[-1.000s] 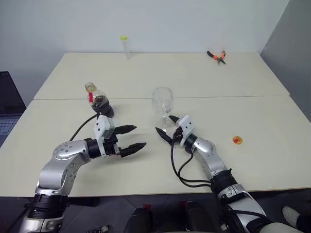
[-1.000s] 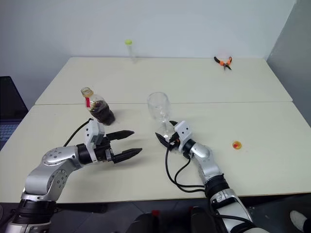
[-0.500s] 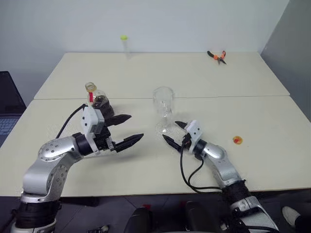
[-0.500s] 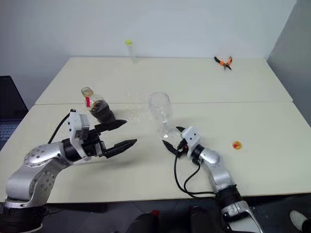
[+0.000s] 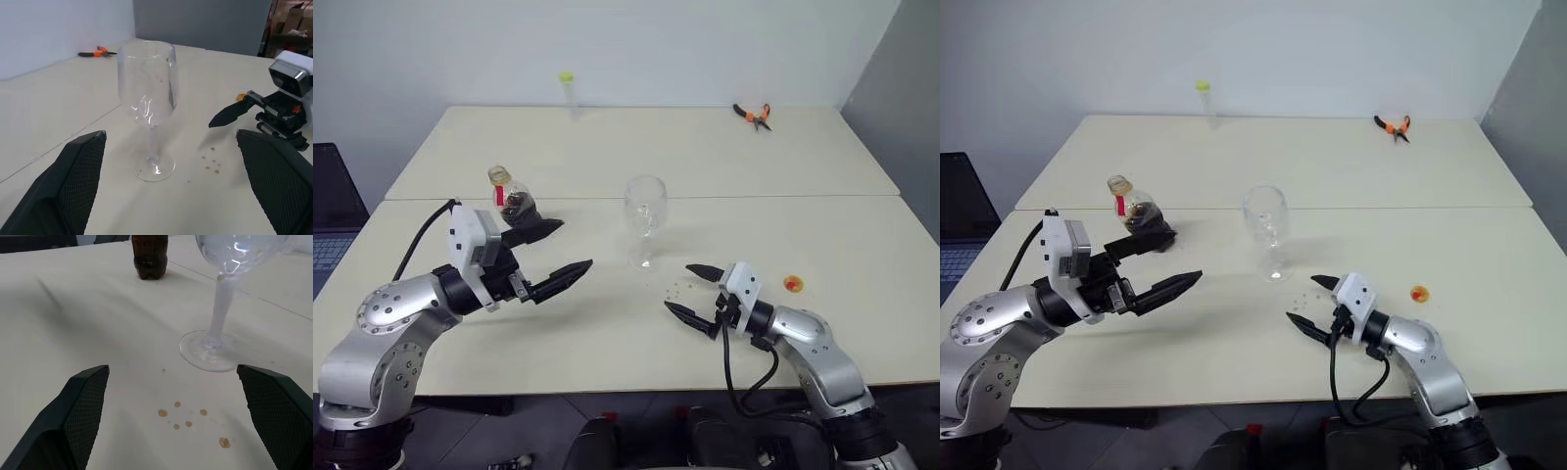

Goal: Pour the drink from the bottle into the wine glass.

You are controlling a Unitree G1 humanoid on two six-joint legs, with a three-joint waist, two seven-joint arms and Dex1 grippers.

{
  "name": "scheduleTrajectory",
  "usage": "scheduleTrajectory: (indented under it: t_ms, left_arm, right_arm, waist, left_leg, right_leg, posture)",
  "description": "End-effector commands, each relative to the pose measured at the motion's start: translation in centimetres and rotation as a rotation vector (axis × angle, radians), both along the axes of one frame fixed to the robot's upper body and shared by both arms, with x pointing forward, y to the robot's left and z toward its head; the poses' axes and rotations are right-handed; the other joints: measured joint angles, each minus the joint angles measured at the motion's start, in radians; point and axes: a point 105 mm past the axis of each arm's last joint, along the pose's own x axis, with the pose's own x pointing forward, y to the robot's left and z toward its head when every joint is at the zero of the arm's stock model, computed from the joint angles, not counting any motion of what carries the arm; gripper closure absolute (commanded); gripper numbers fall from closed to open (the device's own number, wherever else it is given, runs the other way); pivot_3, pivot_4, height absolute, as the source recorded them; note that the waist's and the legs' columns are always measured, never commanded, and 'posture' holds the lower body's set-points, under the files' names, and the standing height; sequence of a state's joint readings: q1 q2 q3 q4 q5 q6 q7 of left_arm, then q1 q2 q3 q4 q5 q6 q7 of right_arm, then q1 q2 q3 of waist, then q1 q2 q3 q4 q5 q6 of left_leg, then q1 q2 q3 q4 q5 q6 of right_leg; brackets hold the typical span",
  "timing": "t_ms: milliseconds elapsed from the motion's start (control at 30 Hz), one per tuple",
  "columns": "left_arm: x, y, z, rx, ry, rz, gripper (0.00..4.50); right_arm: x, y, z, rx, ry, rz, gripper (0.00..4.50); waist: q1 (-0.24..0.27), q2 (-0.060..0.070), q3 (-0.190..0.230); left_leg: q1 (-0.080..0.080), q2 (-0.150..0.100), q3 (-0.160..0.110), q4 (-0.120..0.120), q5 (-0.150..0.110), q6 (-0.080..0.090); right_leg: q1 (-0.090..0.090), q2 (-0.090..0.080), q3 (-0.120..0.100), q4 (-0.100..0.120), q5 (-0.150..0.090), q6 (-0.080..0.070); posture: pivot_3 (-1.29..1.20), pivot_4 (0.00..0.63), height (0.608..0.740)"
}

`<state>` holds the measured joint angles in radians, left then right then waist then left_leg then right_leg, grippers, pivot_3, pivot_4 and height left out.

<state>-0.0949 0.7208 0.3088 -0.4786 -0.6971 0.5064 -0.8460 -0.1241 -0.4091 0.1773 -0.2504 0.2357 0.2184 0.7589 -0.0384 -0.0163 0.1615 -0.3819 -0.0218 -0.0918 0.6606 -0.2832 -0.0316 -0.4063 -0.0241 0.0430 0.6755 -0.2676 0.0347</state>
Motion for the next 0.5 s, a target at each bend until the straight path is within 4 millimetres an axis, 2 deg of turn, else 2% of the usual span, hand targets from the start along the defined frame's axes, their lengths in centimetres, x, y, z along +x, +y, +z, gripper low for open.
scheduleTrajectory:
  t_ms: [33,133,267,500]
  left_arm:
    - [-0.5,0.1,0.7,0.016,-0.029,0.034,0.00]
    - [-0.3,1.0,-0.5,0.002,-0.001,0.126,0.00]
    - [0.4,3.0,-2.0,-0.059,-0.008,0.331,0.00]
    - [3.6,7.0,-5.0,-0.106,-0.026,0.726,0.00]
  right_arm:
    - [-1.2,-0.1,2.5,0.005,-0.048,0.048,0.03]
    - [-2.3,-0.3,3.7,-0.020,-0.043,0.100,0.03]
    - [-3.4,-0.5,5.3,-0.072,-0.070,0.169,0.03]
    - [-4.3,0.8,7.2,-0.072,-0.089,0.261,0.03]
  waist:
    - [0.002,0.000,0.000]
    - [0.004,0.000,0.000]
    - [0.007,0.000,0.000]
    - [0.010,-0.001,0.000]
  left_leg:
    - [0.000,0.000,0.000,0.000,0.000,0.000]
    - [0.000,0.000,0.000,0.000,0.000,0.000]
    - [0.000,0.000,-0.001,0.000,0.000,0.000]
    - [0.000,0.000,-0.003,0.001,0.000,0.000]
  right_leg:
    - [0.000,0.000,0.000,0.000,0.000,0.000]
    - [0.000,0.000,0.000,-0.001,0.000,0.000]
    - [0.001,-0.001,-0.001,-0.002,0.000,0.000]
    - [0.002,-0.003,-0.003,-0.002,0.000,0.000]
  posture:
    - [0.00,0.150,0.740]
    - [0.00,0.150,0.740]
    - [0.00,0.150,0.740]
    - [0.00,0.150,0.740]
